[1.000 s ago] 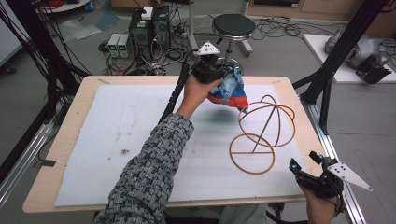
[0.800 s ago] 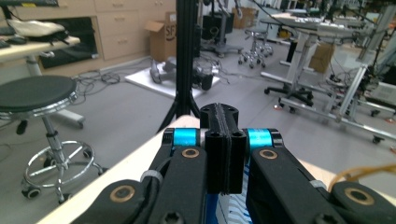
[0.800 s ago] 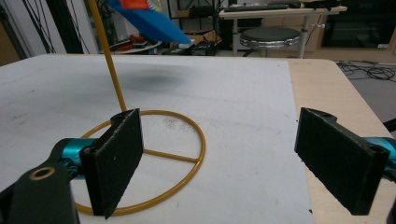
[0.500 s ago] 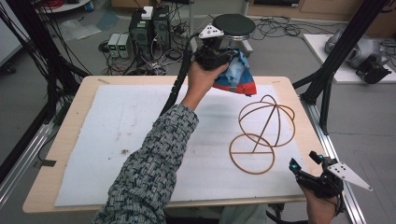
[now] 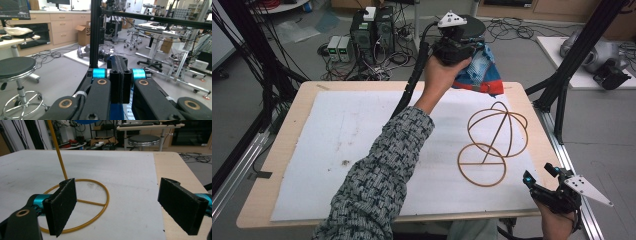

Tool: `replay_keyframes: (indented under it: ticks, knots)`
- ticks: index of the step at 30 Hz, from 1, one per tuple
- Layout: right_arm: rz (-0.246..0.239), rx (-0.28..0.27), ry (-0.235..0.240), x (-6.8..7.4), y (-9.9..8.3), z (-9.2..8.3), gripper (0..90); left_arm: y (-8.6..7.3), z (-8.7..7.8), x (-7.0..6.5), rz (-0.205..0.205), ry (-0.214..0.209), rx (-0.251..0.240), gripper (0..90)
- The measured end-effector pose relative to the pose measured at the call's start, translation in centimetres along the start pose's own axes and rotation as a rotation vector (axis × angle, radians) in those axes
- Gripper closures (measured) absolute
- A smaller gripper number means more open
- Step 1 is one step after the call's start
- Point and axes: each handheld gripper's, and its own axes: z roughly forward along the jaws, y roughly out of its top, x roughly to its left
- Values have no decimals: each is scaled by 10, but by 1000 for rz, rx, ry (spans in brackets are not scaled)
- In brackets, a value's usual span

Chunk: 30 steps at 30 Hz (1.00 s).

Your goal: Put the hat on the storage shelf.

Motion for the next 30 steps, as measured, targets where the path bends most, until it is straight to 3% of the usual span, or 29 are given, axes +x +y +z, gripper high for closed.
replay_keyframes:
  ticks: [4,7,17,30]
  knots:
    - [0,0,-7,-2,-1,-3,146,4,6,-9,3,-10,-11,895]
    - [5,-4,-9,-2,-1,-5,146,6,11,-17,33,-12,-12,895]
    - [12,-4,-19,-4,-2,-10,146,10,19,-33,-5,-70,-14,895]
    - [10,-9,-16,-4,-2,-9,146,10,12,-52,-43,-157,65,894]
